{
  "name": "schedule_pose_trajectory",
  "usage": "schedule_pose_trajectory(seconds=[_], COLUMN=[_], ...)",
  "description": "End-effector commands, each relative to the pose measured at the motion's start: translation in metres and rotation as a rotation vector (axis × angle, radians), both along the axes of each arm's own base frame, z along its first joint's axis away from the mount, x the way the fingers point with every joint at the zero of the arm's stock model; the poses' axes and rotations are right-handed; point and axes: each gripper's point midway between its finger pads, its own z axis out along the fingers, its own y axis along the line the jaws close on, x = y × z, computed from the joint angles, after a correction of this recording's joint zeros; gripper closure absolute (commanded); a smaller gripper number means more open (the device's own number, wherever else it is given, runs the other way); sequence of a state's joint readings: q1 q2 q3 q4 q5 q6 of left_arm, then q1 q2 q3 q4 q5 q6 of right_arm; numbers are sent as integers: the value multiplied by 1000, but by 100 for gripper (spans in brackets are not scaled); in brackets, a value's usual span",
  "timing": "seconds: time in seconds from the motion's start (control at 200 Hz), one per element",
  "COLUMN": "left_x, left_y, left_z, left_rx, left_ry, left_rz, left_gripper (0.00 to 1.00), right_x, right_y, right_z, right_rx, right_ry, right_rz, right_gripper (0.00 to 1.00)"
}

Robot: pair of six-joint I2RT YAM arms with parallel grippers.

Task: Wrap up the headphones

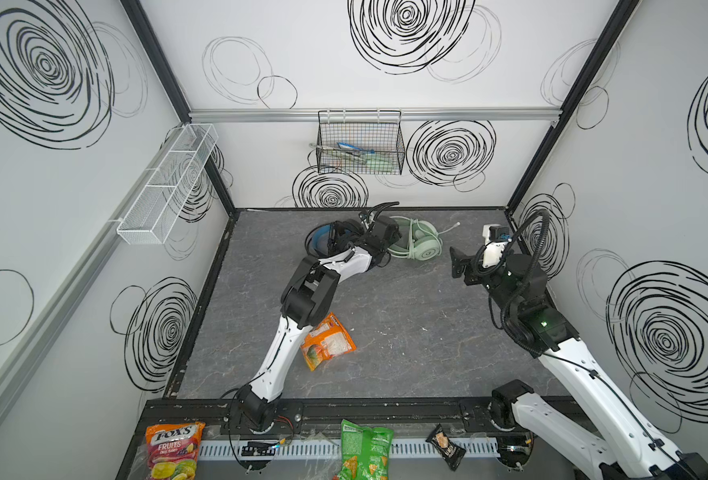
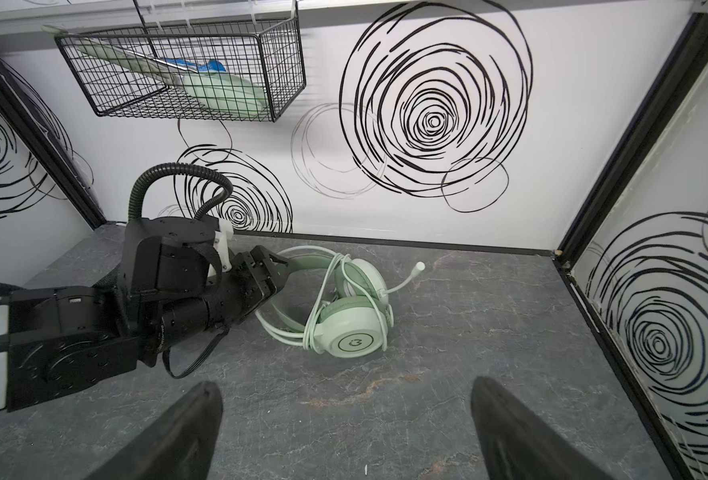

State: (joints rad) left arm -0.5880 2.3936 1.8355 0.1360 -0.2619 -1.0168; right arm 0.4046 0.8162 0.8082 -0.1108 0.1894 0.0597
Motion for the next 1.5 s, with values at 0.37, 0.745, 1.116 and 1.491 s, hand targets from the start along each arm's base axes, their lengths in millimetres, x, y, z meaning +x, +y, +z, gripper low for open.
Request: schedule_pose_trajectory(seconds=[0.37,0.745,1.116,1.491], left_x=[-18,-120,-233,-281], left_y=[1,12,189,322], left_z=[93,182,132,119], left_rx=[45,241,537,741], left_ry=[-155,-346,-153,-434], left_rz=[-64,-251,-198,303], left_gripper=[4,4,4,4], right_x=[-8,-14,-12,16], right_y=[-8,-1,-74,-86], right_z=[12,-4,-73,-145], right_rx=[16,65,246,28], right_ry=[-54,-87,-162,-67], right_rz=[-20,31,-327,-338], right_gripper=[3,3,2,3])
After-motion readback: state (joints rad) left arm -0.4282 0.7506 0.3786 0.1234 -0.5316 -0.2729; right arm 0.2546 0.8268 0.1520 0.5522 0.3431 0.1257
